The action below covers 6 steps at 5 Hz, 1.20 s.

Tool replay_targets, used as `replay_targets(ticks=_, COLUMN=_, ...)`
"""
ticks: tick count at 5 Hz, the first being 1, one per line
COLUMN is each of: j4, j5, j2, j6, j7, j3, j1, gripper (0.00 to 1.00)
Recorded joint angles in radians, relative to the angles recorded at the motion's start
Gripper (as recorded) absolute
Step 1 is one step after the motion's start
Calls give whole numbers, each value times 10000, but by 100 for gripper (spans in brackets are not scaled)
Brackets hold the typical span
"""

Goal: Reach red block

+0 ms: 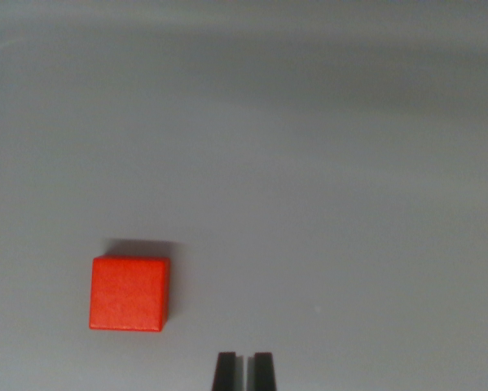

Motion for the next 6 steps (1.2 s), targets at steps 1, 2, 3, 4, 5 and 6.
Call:
replay_targets(ticks=1, j4=0, j5=0, j2=0, j6=0, j7=0, j3=0, j1=0, gripper=0)
replay_targets(ticks=2, j4=-195, j5=-16, j2=241, j6=-448, j7=38, j3=60, j1=81, gripper=0)
replay_targets(ticks=3, j4=-195, j5=-16, j2=241, j6=-448, j7=38, j3=60, j1=81, gripper=0)
replay_targets(ticks=4, j4=-396, j5=-32, j2=490, j6=-911, j7=76, j3=123, j1=165, gripper=0)
replay_targets(ticks=5, j4=-396, j5=-32, j2=490, j6=-911, j7=76, j3=123, j1=165, gripper=0)
replay_targets(ticks=6, j4=-591, j5=-48, j2=731, j6=-1359, j7=114, j3=183, j1=246, gripper=0)
